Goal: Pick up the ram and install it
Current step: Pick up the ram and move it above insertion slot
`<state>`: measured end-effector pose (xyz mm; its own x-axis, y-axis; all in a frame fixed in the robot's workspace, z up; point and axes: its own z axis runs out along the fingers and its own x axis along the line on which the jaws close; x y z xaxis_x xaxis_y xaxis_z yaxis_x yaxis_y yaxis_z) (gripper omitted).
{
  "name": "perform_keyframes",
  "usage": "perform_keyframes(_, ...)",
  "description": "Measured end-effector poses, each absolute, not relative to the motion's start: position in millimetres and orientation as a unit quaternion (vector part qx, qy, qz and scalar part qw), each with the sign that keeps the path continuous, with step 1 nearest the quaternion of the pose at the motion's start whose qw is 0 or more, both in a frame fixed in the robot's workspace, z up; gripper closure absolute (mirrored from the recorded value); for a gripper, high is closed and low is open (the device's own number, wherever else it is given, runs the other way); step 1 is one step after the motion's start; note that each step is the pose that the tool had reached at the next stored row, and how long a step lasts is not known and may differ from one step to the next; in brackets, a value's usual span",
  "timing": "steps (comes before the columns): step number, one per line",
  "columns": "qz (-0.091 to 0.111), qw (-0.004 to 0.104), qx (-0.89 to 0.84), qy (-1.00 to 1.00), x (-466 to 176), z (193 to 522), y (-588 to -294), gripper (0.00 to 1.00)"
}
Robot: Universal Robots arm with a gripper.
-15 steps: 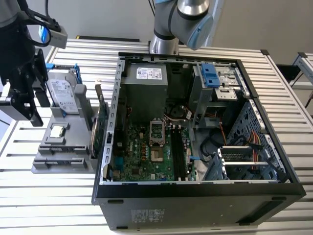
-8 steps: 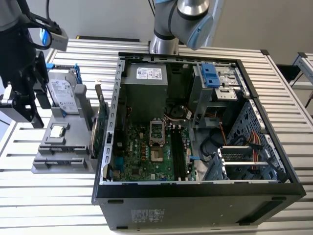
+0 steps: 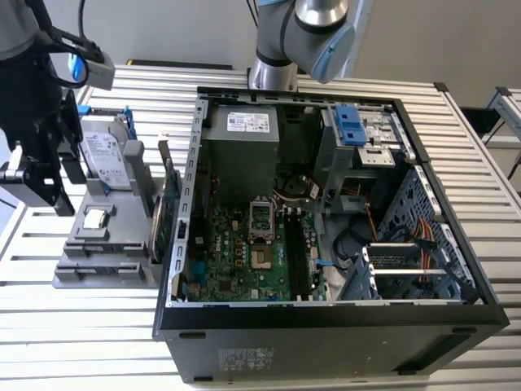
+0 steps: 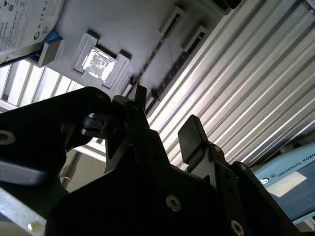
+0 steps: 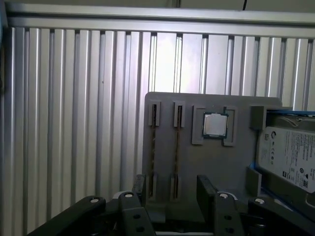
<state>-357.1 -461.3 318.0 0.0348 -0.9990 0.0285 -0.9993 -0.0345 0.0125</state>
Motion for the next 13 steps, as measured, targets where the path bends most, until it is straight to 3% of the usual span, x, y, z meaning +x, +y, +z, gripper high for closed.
perform_keyframes(13,0.006,0.014,0.714,-0.7,-357.1,307.4,-461.4,0.0)
